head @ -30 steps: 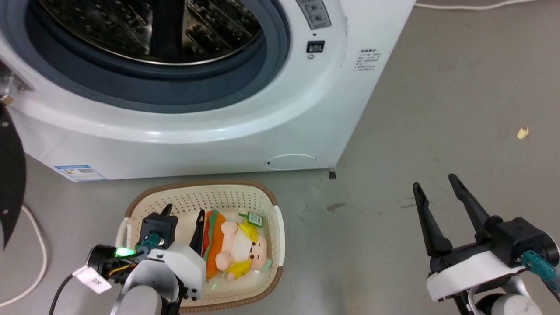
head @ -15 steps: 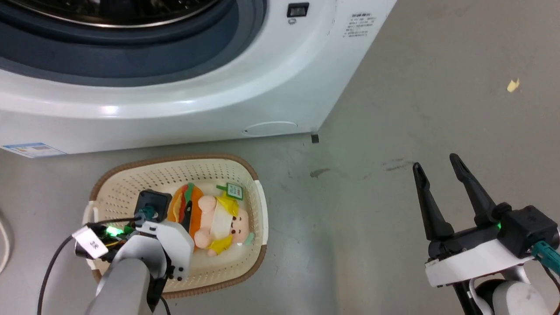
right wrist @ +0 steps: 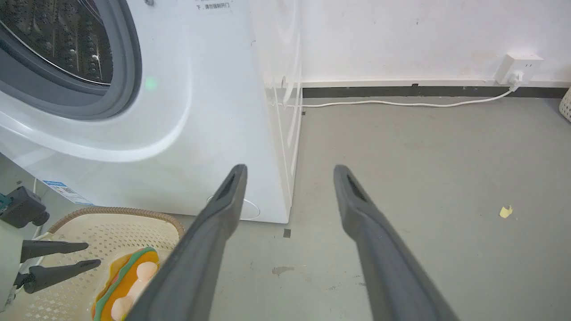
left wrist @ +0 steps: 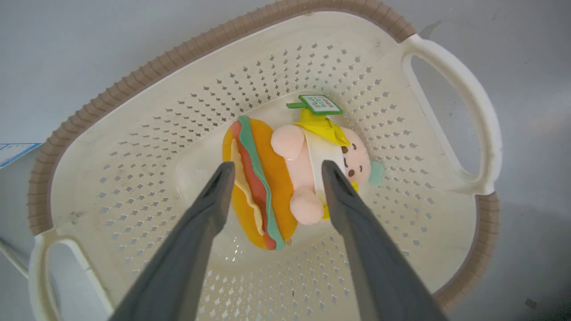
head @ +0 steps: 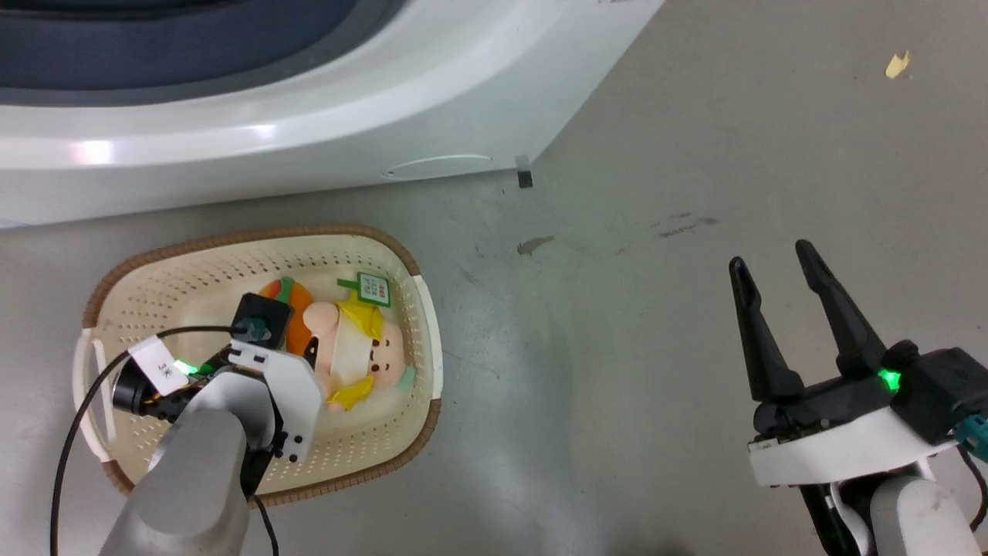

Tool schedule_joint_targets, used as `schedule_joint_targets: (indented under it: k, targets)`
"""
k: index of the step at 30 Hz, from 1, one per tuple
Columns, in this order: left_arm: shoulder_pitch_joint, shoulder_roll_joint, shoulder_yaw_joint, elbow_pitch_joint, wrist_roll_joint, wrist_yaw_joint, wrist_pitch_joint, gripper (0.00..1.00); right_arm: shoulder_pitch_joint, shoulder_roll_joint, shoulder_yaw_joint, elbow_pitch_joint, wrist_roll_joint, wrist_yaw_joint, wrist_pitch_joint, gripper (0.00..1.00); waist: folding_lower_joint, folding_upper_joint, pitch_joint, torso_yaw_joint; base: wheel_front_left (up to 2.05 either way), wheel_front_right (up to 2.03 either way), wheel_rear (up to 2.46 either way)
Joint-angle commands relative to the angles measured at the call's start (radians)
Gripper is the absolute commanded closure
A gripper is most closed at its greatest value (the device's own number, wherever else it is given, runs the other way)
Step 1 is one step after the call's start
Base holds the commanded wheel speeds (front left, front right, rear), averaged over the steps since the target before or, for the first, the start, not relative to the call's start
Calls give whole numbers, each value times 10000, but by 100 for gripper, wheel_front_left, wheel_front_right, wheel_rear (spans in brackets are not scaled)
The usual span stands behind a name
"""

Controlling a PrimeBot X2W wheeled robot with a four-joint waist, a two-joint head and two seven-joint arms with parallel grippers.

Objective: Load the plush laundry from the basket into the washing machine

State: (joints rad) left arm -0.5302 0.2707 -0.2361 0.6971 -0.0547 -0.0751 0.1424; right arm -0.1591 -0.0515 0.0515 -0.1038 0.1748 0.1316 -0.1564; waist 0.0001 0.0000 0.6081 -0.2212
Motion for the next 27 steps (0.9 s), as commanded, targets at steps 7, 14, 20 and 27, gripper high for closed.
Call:
schedule_joint_targets:
  k: [7, 14, 20, 27]
  targets:
    - [-993, 362, -396, 1121, -347, -134, 506, 0, -353, 9, 40, -218, 271, -6, -247, 0, -1, 0, 838, -311, 0, 0, 0]
    - [-1620, 711, -550, 2095, -567, -61, 766, 0, -380, 10, 63, -423, 453, -7, -392, 0, -1, 0, 1417, -537, 0, 0, 0]
    - [-2176, 815, -689, 2760, -794, -45, 766, 0, -526, 11, 75, -677, 577, -7, -518, 0, -1, 0, 1978, -668, 0, 0, 0]
    - [-2704, 879, -871, 3428, -984, 53, 752, 0, -639, 11, 136, -857, 672, -8, -643, 0, -1, 0, 2512, -795, 0, 0, 0]
